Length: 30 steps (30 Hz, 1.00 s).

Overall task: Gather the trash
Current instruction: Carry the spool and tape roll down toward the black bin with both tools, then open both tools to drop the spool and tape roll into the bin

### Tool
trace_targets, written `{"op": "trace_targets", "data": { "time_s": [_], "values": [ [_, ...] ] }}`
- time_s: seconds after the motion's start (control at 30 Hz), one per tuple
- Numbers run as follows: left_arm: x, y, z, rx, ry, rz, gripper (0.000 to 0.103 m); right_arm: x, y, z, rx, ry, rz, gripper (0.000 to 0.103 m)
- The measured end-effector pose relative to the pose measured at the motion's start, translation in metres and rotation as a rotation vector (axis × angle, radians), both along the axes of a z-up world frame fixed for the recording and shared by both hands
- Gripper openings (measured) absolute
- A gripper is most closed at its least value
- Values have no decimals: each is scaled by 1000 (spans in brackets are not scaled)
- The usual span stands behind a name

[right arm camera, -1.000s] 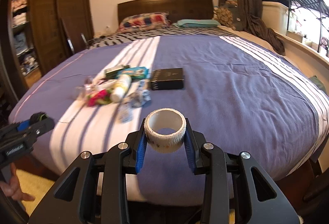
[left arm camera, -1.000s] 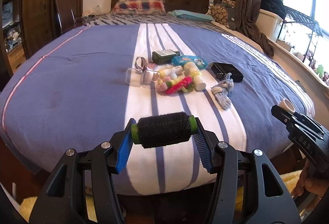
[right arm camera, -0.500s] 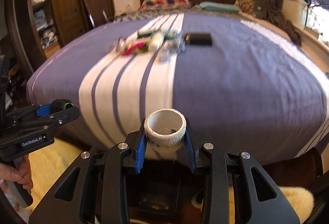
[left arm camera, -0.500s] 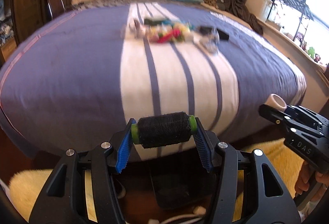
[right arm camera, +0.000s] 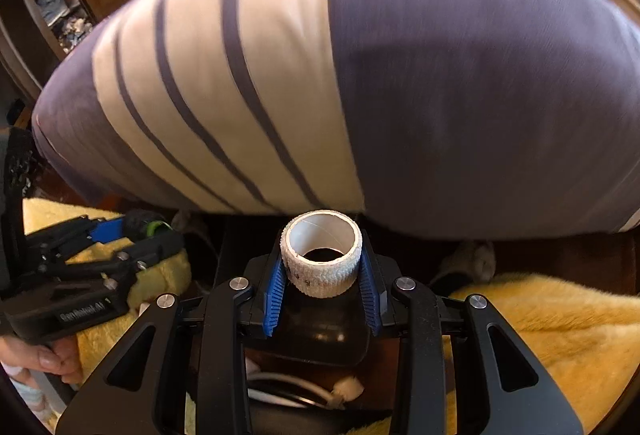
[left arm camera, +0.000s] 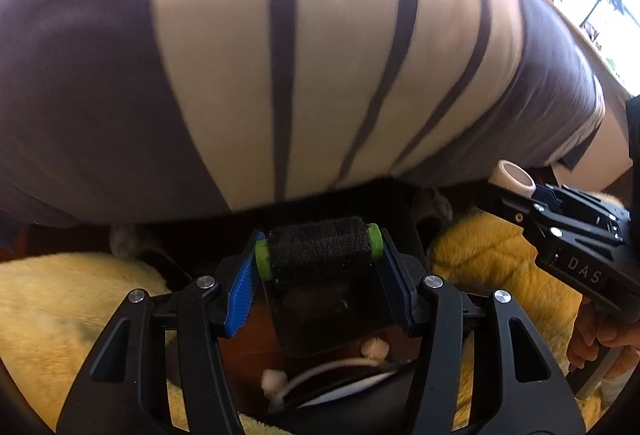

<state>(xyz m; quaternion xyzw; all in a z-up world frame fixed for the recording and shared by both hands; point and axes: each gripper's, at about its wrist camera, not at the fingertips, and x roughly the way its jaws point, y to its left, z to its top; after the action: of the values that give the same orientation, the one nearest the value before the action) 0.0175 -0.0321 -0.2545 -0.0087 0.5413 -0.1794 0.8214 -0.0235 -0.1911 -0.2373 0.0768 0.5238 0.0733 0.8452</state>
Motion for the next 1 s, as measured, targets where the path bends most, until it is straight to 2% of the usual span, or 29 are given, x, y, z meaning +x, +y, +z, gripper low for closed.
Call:
{"op": "trace_targets", "data": {
  "time_s": [0.33, 0.63, 0.67, 0.77, 0.9, 1.0],
  "values": [
    [5, -11, -57, 37, 157, -52, 53, 14, 9, -38, 25, 135, 17, 34],
    [4, -11, -68, 45, 190, -69, 53, 25, 10, -55, 53, 187, 22, 36],
    [5, -10, -69, 45, 191, -67, 54, 26, 9, -57, 60, 187, 14, 42],
    [7, -9, -66, 52, 188, -58, 67, 28, 5, -54, 64, 178, 1, 56],
    [8, -7, -61, 63, 168, -44, 80, 30, -2, -51, 64, 159, -24, 60],
    [9, -4, -52, 74, 138, -30, 90, 30, -6, -42, 28, 133, -42, 68]
  ]
}}
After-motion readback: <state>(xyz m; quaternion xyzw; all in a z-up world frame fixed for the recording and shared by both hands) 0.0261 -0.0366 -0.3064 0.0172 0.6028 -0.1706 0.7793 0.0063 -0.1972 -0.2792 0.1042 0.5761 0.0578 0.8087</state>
